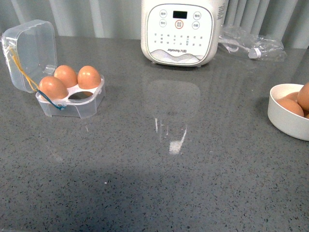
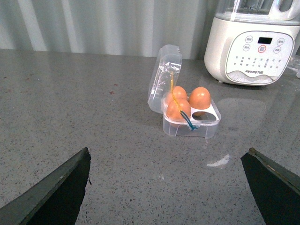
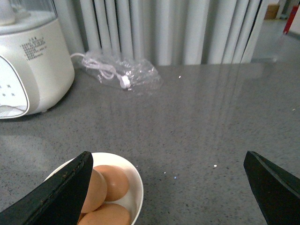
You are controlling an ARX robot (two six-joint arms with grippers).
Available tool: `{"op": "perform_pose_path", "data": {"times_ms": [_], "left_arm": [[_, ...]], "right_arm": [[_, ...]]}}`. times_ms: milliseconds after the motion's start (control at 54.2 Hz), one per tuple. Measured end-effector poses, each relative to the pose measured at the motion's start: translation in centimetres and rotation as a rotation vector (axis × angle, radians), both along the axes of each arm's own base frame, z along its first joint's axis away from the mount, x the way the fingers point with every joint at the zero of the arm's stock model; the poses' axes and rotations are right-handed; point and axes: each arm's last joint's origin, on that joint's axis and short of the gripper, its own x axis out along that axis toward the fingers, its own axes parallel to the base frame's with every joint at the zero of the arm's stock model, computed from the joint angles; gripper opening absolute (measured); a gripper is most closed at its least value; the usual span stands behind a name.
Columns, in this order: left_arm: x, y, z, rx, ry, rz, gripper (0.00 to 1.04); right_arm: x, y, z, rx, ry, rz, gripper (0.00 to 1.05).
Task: Put egg into box
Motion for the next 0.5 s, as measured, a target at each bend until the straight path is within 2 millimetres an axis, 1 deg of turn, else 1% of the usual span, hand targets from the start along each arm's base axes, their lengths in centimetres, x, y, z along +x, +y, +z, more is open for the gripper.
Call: {"op": "perform_pose_path", "data": {"times_ms": [74, 203, 350, 498], "left_arm": [[0.0, 0.0, 0.0, 0.000, 0.000, 0.000, 0.98], [0.0, 0.0, 0.0, 0.000, 0.000, 0.000, 0.98], [0.0, 0.0, 0.0, 0.000, 0.000, 0.000, 0.98], [0.0, 0.0, 0.0, 0.000, 0.000, 0.000, 0.98]], "right_arm": [[1.9, 0.0, -0.2, 0.025, 0.054, 0.006, 0.97], [4.2, 0.4, -0.2, 0.056, 0.110, 0.044, 0.97], [5.7, 1.4, 0.1, 0.058, 0.136, 0.113, 0.97], [6.3, 2.4, -0.1, 0.059, 0.190, 0.215, 0.97]]}}
